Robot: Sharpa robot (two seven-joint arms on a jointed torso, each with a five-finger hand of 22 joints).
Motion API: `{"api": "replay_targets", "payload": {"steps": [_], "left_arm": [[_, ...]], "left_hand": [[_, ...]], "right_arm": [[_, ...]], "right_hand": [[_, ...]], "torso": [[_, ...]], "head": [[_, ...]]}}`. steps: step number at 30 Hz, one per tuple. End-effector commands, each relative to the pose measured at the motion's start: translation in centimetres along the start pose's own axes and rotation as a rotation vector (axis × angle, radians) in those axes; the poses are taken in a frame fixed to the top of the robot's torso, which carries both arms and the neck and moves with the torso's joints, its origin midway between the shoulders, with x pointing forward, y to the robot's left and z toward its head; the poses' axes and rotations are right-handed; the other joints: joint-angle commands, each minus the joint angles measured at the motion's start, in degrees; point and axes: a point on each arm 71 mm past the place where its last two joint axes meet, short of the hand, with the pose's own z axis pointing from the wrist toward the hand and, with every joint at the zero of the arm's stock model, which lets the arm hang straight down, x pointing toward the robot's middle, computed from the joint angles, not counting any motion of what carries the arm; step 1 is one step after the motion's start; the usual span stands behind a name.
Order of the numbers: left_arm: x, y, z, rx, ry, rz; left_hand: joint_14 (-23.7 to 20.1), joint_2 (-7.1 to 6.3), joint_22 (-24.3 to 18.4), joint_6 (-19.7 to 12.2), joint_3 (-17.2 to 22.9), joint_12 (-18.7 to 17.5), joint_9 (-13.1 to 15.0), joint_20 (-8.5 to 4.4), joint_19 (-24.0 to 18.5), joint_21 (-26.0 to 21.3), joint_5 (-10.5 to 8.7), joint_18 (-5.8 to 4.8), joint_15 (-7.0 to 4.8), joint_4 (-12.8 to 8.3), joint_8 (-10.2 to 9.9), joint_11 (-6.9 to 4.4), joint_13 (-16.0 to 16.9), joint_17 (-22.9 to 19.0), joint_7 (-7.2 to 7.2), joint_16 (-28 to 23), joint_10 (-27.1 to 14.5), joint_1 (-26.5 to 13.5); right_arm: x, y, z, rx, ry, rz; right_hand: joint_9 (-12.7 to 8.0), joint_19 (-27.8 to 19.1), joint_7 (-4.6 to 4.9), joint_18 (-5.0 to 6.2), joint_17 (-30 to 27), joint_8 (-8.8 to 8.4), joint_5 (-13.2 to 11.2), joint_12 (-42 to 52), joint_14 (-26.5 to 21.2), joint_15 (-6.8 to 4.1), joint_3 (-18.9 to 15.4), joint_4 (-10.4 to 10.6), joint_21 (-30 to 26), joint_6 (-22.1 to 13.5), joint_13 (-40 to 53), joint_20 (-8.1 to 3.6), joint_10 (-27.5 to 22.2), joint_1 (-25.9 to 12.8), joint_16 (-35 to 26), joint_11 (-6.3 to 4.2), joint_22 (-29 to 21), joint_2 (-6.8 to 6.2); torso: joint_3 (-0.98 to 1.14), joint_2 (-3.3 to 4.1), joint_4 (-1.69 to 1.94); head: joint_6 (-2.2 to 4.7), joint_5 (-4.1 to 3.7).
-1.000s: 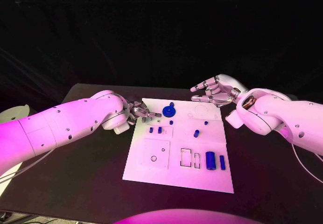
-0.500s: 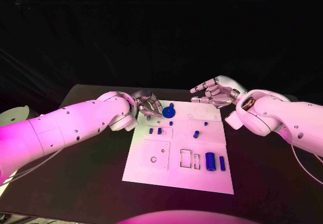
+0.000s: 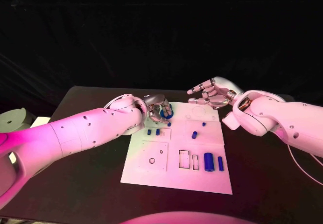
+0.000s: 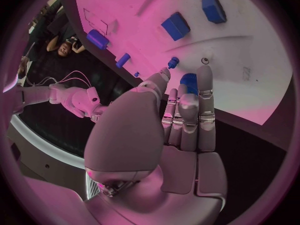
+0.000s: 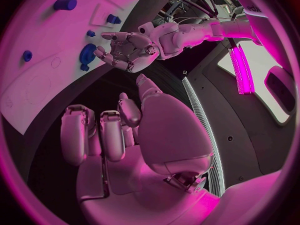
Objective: Assemble the parts on the task board
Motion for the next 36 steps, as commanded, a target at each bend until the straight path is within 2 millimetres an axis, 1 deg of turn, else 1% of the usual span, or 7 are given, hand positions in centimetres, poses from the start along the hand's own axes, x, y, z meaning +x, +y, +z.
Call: {"api": "replay_targets", "payload": {"steps": [1, 6, 15, 23, 25, 34, 36], "left_arm": [[0.5, -0.6, 0.3, 0.043, 0.036, 0.103], [0.9, -0.9, 0.7, 0.039, 0.058, 0.119], [1.4, -0.7, 1.3, 0.011, 0.089, 0.129], [1.8, -0.8, 1.5, 0.005, 0.118, 0.13], [1.9, -0.8, 1.5, 0.005, 0.122, 0.13], [2.3, -0.8, 1.7, -0.005, 0.138, 0.135], [2.4, -0.8, 1.7, -0.008, 0.143, 0.137]], "left_hand": [[0.84, -0.09, -0.13, 0.75, -0.77, -0.43, -0.47, -0.02, 0.76, -0.22, -0.35, 0.62, -0.04, -0.08, -0.6, 0.12, -0.63, 1.28, -0.1, 1.36, 0.49, -0.79], [4.4, 0.69, 5.6, 2.49, -1.79, -1.04, -1.58, -0.4, 5.4, 6.58, -0.28, -0.56, -0.34, -0.55, -1.46, -0.19, -2.25, 8.2, -0.43, 7.89, 1.76, -1.07], [6.82, 1.61, 13.23, 4.55, -1.75, -2.2, -2.75, -0.67, 9.35, 15.13, -0.22, -2.13, -0.73, -1.09, -2.4, -0.39, -4.14, 13.87, -0.64, 13.06, 3.82, -0.85], [7.35, 2.85, 18.44, 6.65, 1.16, -3.39, -3.31, -1.15, 11.43, 20.91, -0.09, -3.09, -1.16, -1.86, -2.68, -0.91, -5.43, 13.76, -1.05, 13.66, 6.4, 0.47], [7.42, 2.89, 19.05, 6.91, 1.71, -3.65, -3.41, -1.22, 11.61, 21.56, -0.08, -3.21, -1.21, -1.98, -2.76, -0.98, -5.63, 13.76, -1.1, 13.75, 6.79, 0.56], [7.69, 2.55, 22.16, 8.2, 4.5, -5.21, -3.98, -1.47, 12.37, 24.8, -0.11, -3.78, -1.44, -2.56, -3.36, -1.24, -6.52, 13.56, -1.25, 14.09, 8.84, 0.09], [7.77, 2.61, 22.88, 8.54, 5.21, -5.47, -4.07, -1.53, 12.57, 25.56, -0.11, -3.92, -1.54, -2.75, -3.44, -1.3, -6.56, 13.5, -1.28, 14.14, 9.36, 0.02]], "right_arm": [[0.2, 0.1, 0.0, -0.008, 0.015, -0.001], [0.2, 0.1, 0.0, -0.009, 0.015, -0.001], [0.2, 0.1, 0.0, -0.01, 0.016, -0.001], [0.2, 0.1, 0.0, -0.011, 0.017, -0.001], [0.2, 0.1, 0.0, -0.011, 0.017, -0.001], [0.3, 0.2, 0.0, -0.012, 0.019, -0.001], [0.3, 0.2, 0.0, -0.012, 0.019, -0.001]], "right_hand": [[0.07, -0.26, -0.03, 0.58, 5.88, 0.17, 0.34, -0.05, 3.98, -0.16, -0.17, -0.06, -0.24, 0.36, 0.0, -0.12, -0.21, -0.06, -0.3, -0.08, -0.02, 0.49], [0.07, -0.26, -0.03, 0.58, 5.88, 0.17, 0.39, -0.04, 3.98, -0.16, -0.14, -0.07, -0.24, 0.36, 0.0, -0.12, -0.21, -0.05, -0.31, -0.08, -0.02, 0.56], [0.07, -0.26, -0.03, 0.58, 5.87, 0.17, 0.41, -0.04, 3.98, -0.16, -0.14, -0.07, -0.24, 0.36, 0.0, -0.12, -0.2, -0.04, -0.31, -0.08, -0.02, 0.58], [0.07, -0.23, -0.03, 0.57, 5.87, 0.16, 0.45, -0.01, 3.98, -0.16, -0.12, -0.1, -0.22, 0.36, 0.01, -0.12, -0.19, -0.01, -0.32, -0.08, 0.04, 0.61], [0.07, -0.23, -0.03, 0.57, 5.87, 0.16, 0.45, -0.01, 3.98, -0.16, -0.12, -0.1, -0.22, 0.36, 0.01, -0.12, -0.19, -0.01, -0.32, -0.08, 0.04, 0.61], [0.07, -0.23, -0.03, 0.57, 5.87, 0.16, 0.45, -0.01, 3.98, -0.16, -0.12, -0.1, -0.22, 0.36, 0.01, -0.12, -0.19, -0.01, -0.32, -0.08, 0.04, 0.61], [0.07, -0.23, -0.03, 0.57, 5.87, 0.16, 0.45, -0.01, 3.98, -0.16, -0.12, -0.1, -0.22, 0.36, 0.01, -0.12, -0.19, -0.01, -0.32, -0.08, 0.04, 0.61]], "torso": [[0.04, -0.03, -0.01], [0.05, -0.05, 0.08], [0.05, -0.09, 0.1], [0.02, -0.08, 0.16], [0.06, -0.08, 0.16], [0.03, -0.1, 0.16], [0.07, -0.1, 0.13]], "head": [[-0.08, -0.22], [-0.1, -0.37], [-0.13, -0.39], [-0.21, -0.47], [-0.2, -0.45], [-0.34, -0.38], [-0.33, -0.32]]}}
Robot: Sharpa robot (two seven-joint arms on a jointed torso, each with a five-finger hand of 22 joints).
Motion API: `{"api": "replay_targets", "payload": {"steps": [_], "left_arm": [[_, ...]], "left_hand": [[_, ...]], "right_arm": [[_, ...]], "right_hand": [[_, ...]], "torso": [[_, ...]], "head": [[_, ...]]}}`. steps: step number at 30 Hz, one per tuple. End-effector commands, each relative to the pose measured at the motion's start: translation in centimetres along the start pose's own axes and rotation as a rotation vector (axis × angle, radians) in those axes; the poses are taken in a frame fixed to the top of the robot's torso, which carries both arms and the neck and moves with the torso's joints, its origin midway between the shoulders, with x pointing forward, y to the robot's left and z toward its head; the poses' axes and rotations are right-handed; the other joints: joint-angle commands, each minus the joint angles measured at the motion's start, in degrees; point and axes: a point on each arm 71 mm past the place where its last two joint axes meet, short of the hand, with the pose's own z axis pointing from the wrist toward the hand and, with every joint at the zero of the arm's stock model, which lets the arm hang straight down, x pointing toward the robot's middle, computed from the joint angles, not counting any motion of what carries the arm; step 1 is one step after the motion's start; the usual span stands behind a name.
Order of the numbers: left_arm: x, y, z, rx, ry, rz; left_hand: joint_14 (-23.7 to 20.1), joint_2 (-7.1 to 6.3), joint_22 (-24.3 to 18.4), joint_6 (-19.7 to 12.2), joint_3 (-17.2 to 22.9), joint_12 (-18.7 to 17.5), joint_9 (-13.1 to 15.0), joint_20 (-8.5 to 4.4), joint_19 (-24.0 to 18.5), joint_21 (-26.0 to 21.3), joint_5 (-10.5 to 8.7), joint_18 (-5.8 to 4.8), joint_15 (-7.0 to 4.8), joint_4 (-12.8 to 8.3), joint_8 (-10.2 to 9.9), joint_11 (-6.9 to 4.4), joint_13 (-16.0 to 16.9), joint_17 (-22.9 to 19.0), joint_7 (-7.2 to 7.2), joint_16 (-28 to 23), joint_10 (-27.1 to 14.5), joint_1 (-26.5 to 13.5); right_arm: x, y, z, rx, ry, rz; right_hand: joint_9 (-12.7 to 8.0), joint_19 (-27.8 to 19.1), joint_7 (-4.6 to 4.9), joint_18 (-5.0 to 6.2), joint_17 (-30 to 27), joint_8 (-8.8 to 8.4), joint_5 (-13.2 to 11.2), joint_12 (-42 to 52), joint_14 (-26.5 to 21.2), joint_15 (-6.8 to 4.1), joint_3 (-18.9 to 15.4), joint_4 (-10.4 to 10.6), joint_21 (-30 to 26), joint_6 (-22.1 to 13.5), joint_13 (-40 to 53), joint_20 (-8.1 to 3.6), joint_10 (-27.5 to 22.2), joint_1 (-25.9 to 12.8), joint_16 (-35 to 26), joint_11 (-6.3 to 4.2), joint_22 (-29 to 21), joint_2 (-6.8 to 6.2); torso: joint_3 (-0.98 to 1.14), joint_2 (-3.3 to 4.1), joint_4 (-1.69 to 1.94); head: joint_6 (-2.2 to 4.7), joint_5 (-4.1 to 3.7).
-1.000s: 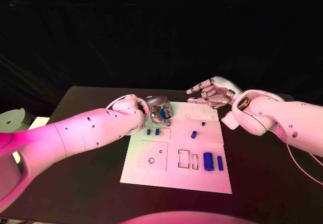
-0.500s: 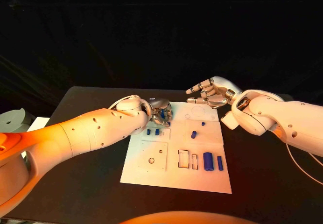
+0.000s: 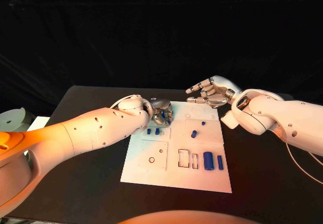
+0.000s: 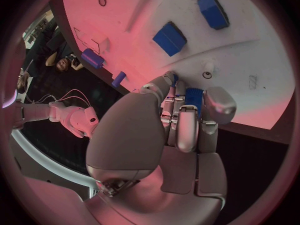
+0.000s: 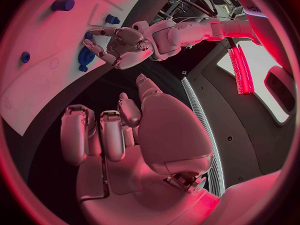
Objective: Assemble the parts on the task board
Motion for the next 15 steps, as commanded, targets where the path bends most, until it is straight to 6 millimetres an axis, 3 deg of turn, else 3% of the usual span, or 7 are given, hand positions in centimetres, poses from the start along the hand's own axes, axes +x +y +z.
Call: {"api": "replay_targets", "payload": {"steps": [1, 10, 13, 15], "left_arm": [[0.76, 0.0, 0.1, -0.014, 0.05, 0.014], [1.05, -0.03, 0.17, -0.026, 0.06, 0.024], [0.86, -0.01, 0.13, -0.022, 0.027, 0.018], [0.75, 0.06, 0.05, -0.021, 0.008, 0.009]], "left_hand": [[2.28, 0.26, 0.77, 0.75, 1.12, -0.75, -0.18, -0.03, 0.43, 0.82, -0.12, -1.2, -0.43, -0.22, -0.43, -0.03, -0.11, -0.14, -0.1, 0.25, 0.77, -0.43], [2.2, 1.39, 3.41, 3.27, 5.65, -1.85, -0.22, -0.41, 0.98, 3.54, -0.11, -1.66, -0.83, -2.31, -0.23, -0.5, 0.05, -1.62, -0.17, -0.25, 3.7, 0.32], [2.15, 1.23, 4.17, 3.56, 7.48, -2.68, -0.37, -0.47, 1.13, 4.31, -0.05, -1.82, -0.77, -3.33, -0.59, -0.37, 0.01, -2.33, 0.07, -0.51, 4.26, 0.2], [2.11, 0.43, 5.05, 3.97, 10.47, -4.21, -0.66, -0.26, 1.17, 5.13, -0.08, -2.02, -0.52, -4.68, -1.33, -0.13, 0.04, -3.05, 0.2, -0.66, 5.07, -1.13]], "right_arm": [[0.2, 0.1, 0.02, -0.01, 0.017, -0.002], [0.23, 0.12, 0.02, -0.011, 0.018, -0.002], [0.22, 0.12, 0.01, -0.011, 0.018, -0.002], [0.21, 0.12, 0.0, -0.01, 0.018, -0.002]], "right_hand": [[0.07, -0.23, -0.03, 0.57, 5.9, 0.16, 0.23, -0.01, 3.98, -0.16, -0.12, -0.1, -0.22, 0.36, 0.0, -0.12, -0.19, -0.01, -0.32, -0.08, 0.03, 0.62], [0.07, -0.23, -0.03, 0.57, 5.9, 0.16, 0.23, -0.01, 3.98, -0.16, -0.12, -0.1, -0.22, 0.36, 0.0, -0.12, -0.19, -0.01, -0.32, -0.08, 0.03, 0.62], [0.07, -0.23, -0.03, 0.57, 5.9, 0.16, 0.23, -0.01, 3.98, -0.16, -0.12, -0.1, -0.22, 0.36, 0.0, -0.12, -0.19, -0.01, -0.32, -0.08, 0.03, 0.62], [0.07, -0.23, -0.03, 0.57, 5.9, 0.16, 0.23, -0.01, 3.98, -0.16, -0.12, -0.1, -0.22, 0.36, 0.0, -0.12, -0.19, -0.01, -0.32, -0.08, 0.03, 0.62]], "torso": [[0.03, -0.01, -0.04], [0.07, -0.01, -0.09], [0.09, -0.01, -0.1], [0.06, -0.01, -0.07]], "head": [[-0.02, 0.09], [-0.08, 0.06], [-0.06, 0.0], [0.02, -0.13]]}}
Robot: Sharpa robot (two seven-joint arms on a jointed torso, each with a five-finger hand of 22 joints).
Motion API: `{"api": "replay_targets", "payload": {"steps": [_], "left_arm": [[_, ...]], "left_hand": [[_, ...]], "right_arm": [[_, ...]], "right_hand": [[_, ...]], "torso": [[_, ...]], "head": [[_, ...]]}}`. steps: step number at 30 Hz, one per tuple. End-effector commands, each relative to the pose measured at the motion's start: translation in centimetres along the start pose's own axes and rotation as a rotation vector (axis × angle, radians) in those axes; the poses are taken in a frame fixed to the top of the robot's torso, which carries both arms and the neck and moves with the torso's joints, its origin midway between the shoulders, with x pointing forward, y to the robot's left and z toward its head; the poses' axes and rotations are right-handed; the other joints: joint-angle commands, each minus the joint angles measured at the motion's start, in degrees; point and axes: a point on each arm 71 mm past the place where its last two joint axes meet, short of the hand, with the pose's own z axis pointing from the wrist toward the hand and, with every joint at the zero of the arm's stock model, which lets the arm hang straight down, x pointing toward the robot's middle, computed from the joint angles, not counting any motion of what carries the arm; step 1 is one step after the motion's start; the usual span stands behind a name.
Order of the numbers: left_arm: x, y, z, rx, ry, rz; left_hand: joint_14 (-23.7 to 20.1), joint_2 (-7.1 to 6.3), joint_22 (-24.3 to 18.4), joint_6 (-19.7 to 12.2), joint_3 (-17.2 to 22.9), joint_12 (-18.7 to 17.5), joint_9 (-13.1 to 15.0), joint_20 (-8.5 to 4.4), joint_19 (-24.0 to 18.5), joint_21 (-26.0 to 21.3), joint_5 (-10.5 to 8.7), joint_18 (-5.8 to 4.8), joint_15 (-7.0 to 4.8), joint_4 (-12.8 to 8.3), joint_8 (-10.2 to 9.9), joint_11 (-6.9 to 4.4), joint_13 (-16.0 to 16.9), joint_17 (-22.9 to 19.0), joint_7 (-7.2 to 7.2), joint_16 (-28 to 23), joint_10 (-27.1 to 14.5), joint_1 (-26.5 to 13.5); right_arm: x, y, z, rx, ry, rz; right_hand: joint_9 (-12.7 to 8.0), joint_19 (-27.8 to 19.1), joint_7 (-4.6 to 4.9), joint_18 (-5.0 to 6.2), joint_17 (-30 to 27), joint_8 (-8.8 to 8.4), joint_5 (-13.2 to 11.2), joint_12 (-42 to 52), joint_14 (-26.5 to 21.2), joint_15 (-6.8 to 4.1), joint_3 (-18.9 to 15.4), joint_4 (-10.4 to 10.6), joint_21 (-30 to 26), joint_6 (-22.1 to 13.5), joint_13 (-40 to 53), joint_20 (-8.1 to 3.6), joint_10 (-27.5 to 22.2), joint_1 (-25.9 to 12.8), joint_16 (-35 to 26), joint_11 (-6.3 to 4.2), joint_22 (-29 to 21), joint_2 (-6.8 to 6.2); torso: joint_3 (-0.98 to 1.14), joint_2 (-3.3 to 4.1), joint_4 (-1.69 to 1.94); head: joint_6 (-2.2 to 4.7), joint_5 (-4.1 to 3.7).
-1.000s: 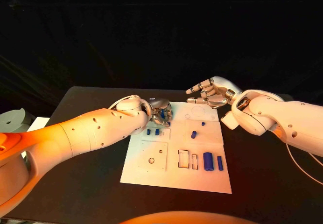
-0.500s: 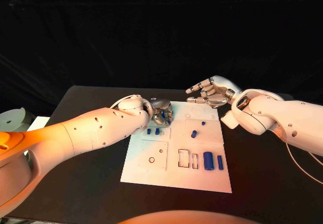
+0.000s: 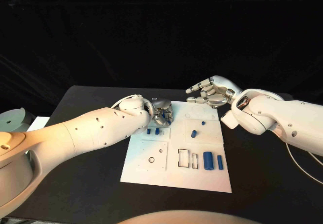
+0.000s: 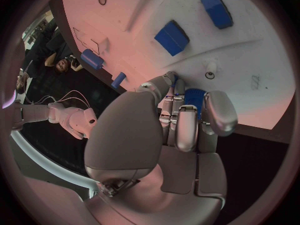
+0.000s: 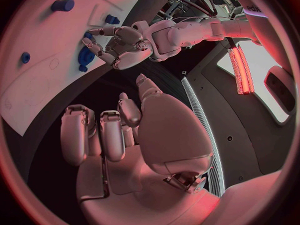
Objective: Assemble the parts on the task board
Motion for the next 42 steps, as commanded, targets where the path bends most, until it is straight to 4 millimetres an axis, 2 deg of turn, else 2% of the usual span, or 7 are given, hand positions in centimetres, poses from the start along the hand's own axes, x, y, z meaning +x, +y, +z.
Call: {"api": "replay_targets", "payload": {"steps": [1, 10, 19, 24, 29, 36, 42], "left_arm": [[0.6, 0.3, -0.1, -0.015, -0.004, -0.002], [-0.2, 0.6, -1.0, -0.001, -0.069, -0.068], [-1.6, 1.0, -2.6, 0.004, -0.115, -0.142], [-2.0, 2.1, -3.8, -0.017, -0.121, -0.171], [-2.1, 3.4, -4.7, -0.05, -0.114, -0.184], [-2.0, 4.8, -5.2, -0.09, -0.096, -0.188], [-1.6, 5.2, -5.1, -0.106, -0.072, -0.189]], "left_hand": [[2.08, -0.21, 0.84, 0.58, 2.29, -1.16, -0.23, 0.02, 0.32, 0.84, 0.34, -1.15, -0.18, -1.12, -0.62, 0.07, -0.03, -0.66, 0.13, -0.3, 0.77, -1.41], [2.04, -0.57, 1.35, 0.77, 3.46, -2.1, -0.37, 0.05, 0.34, 1.28, 0.34, -1.19, -0.09, -1.82, -1.09, 0.12, 0.0, -1.21, 0.35, -0.38, 1.08, -2.56], [2.02, -0.74, 1.53, 0.88, 3.67, -2.42, -0.41, 0.1, 0.36, 1.44, 0.32, -1.22, -0.06, -1.96, -1.23, 0.18, 0.02, -1.45, 0.41, -0.42, 1.21, -3.13], [2.0, -0.9, 1.67, 1.01, 3.67, -2.61, -0.42, 0.13, 0.38, 1.56, 0.31, -1.24, -0.04, -2.02, -1.3, 0.18, 0.05, -1.63, 0.4, -0.45, 1.36, -3.62], [1.99, -1.0, 1.76, 1.1, 3.65, -2.73, -0.43, 0.14, 0.39, 1.64, 0.3, -1.25, -0.05, -2.06, -1.34, 0.16, 0.07, -1.71, 0.37, -0.45, 1.46, -3.92], [1.99, -1.04, 1.82, 1.21, 3.63, -2.8, -0.42, 0.14, 0.39, 1.69, 0.29, -1.25, -0.06, -2.11, -1.36, 0.12, 0.1, -1.75, 0.32, -0.43, 1.6, -4.13], [1.99, -1.1, 1.84, 1.29, 3.57, -2.88, -0.42, 0.14, 0.38, 1.69, 0.27, -1.25, -0.09, -2.15, -1.39, 0.09, 0.13, -1.79, 0.27, -0.42, 1.7, -4.35]], "right_arm": [[0.2, 0.1, 0.0, -0.01, 0.016, -0.002], [0.1, 0.0, 0.0, -0.008, 0.013, -0.003], [0.0, -0.1, 0.0, -0.006, 0.007, -0.007], [-0.1, -0.3, 0.0, -0.002, 0.003, -0.007], [-0.1, -0.5, -0.1, 0.001, 0.002, -0.007], [-0.1, -0.5, -0.1, 0.002, 0.002, -0.007], [0.0, -0.6, -0.1, 0.003, 0.004, -0.006]], "right_hand": [[0.07, -0.23, -0.03, 0.57, 5.9, 0.16, 0.23, -0.01, 3.98, -0.17, -0.13, -0.1, -0.22, 0.36, 0.0, -0.12, -0.19, -0.01, -0.32, -0.08, 0.03, 0.62], [0.07, -0.23, -0.03, 0.57, 5.9, 0.16, 0.23, -0.01, 3.98, -0.17, -0.13, -0.1, -0.22, 0.36, 0.0, -0.12, -0.19, -0.01, -0.32, -0.08, 0.03, 0.62], [0.07, -0.23, -0.03, 0.57, 5.9, 0.16, 0.23, -0.01, 3.98, -0.17, -0.13, -0.1, -0.22, 0.36, 0.0, -0.12, -0.19, -0.01, -0.32, -0.08, 0.03, 0.62], [0.07, -0.23, -0.03, 0.57, 5.9, 0.16, 0.23, -0.01, 3.98, -0.17, -0.13, -0.1, -0.22, 0.36, 0.0, -0.12, -0.19, -0.01, -0.32, -0.08, 0.03, 0.62], [0.07, -0.23, -0.03, 0.57, 5.9, 0.16, 0.23, -0.01, 3.98, -0.17, -0.13, -0.1, -0.22, 0.36, 0.0, -0.12, -0.19, -0.01, -0.32, -0.08, 0.03, 0.62], [0.07, -0.23, -0.03, 0.57, 5.9, 0.16, 0.23, -0.01, 3.98, -0.17, -0.13, -0.1, -0.22, 0.36, 0.0, -0.12, -0.19, -0.01, -0.32, -0.08, 0.03, 0.62], [0.07, -0.23, -0.03, 0.57, 5.9, 0.16, 0.23, -0.01, 3.98, -0.17, -0.13, -0.1, -0.22, 0.36, 0.0, -0.12, -0.19, -0.01, -0.32, -0.08, 0.03, 0.62]], "torso": [[-0.02, -0.02, -0.01], [-0.02, -0.09, 0.13], [-0.01, -0.09, 0.28], [0.02, -0.09, 0.34], [-0.06, -0.04, 0.42], [-0.1, -0.03, 0.25], [-0.08, -0.02, 0.16]], "head": [[0.14, -0.15], [0.23, -0.43], [0.44, -0.3], [0.53, -0.21], [0.53, -0.28], [0.44, 0.09], [0.3, 0.19]]}}
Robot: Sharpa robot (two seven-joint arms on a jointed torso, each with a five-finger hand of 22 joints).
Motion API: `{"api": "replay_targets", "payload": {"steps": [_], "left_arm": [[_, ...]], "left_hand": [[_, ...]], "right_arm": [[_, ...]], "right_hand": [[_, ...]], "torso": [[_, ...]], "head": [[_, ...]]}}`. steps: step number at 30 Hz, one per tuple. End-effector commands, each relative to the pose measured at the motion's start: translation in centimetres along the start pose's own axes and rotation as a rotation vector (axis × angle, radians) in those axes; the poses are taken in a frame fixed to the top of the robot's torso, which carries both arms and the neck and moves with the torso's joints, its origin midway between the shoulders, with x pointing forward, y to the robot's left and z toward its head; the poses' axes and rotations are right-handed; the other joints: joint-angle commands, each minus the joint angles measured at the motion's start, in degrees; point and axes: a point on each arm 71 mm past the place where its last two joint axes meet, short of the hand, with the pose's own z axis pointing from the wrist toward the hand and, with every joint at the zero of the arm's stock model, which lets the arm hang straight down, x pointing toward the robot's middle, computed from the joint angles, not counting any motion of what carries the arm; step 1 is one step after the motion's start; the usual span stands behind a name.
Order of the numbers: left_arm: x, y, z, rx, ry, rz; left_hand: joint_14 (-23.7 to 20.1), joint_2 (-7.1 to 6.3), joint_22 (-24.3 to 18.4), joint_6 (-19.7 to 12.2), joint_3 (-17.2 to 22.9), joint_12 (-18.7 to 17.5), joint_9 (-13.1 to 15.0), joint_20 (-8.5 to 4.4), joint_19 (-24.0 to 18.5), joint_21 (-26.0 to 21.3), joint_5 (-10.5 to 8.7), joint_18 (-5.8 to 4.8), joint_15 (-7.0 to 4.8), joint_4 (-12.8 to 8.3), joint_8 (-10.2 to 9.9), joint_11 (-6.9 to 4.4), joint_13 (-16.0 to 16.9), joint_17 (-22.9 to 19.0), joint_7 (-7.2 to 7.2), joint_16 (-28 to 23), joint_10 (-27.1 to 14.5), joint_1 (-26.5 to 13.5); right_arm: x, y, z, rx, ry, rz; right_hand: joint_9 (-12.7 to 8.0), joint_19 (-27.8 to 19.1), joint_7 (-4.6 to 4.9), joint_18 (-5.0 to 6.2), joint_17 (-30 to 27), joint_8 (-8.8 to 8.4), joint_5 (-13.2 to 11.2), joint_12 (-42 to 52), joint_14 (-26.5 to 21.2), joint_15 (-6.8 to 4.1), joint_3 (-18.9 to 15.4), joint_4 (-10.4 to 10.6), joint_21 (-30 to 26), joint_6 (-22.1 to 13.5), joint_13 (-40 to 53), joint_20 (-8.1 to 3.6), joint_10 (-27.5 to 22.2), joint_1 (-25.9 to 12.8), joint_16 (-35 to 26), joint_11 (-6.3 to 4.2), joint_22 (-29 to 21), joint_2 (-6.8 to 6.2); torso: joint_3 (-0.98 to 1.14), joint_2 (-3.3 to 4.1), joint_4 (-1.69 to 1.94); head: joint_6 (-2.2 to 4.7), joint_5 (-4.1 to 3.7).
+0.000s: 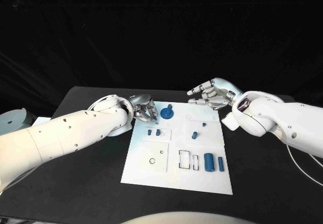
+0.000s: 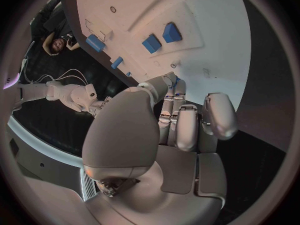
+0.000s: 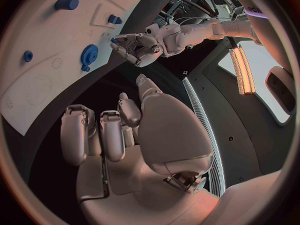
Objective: Assemble the parts on the task board
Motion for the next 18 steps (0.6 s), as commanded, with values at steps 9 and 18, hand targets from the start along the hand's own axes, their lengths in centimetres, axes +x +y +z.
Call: {"api": "replay_targets", "payload": {"steps": [9, 18], "left_arm": [[0.72, 0.19, 0.22, -0.021, 0.048, -0.012], [1.13, -0.01, 0.44, -0.013, 0.055, -0.014]], "left_hand": [[1.97, -0.17, 0.14, 0.56, 0.08, -0.39, 0.06, 0.04, 0.31, 0.4, 0.27, -0.35, -0.11, -0.18, -0.25, -0.09, 0.11, -0.19, 0.04, -0.18, 0.46, -0.89], [1.98, -0.18, 0.2, 0.68, 0.03, -0.42, 0.07, 0.03, 0.31, 0.45, 0.25, -0.36, -0.15, -0.26, -0.25, -0.16, 0.15, -0.19, -0.02, -0.15, 0.62, -1.02]], "right_arm": [[0.21, 0.03, 0.0, -0.011, 0.013, -0.004], [0.25, 0.05, 0.03, -0.011, 0.014, -0.004]], "right_hand": [[0.07, -0.23, -0.03, 0.57, 5.88, 0.16, 0.24, -0.01, 3.98, -0.17, -0.13, -0.1, -0.22, 0.36, 0.0, -0.12, -0.19, -0.01, -0.32, -0.08, 0.03, 0.62], [0.07, -0.23, -0.03, 0.57, 5.88, 0.16, 0.24, -0.01, 3.98, -0.17, -0.13, -0.1, -0.22, 0.36, 0.0, -0.12, -0.19, -0.01, -0.32, -0.08, 0.03, 0.62]], "torso": [[0.07, 0.0, -0.05], [0.09, -0.01, -0.16]], "head": [[-0.28, 0.17], [-0.32, 0.27]]}}
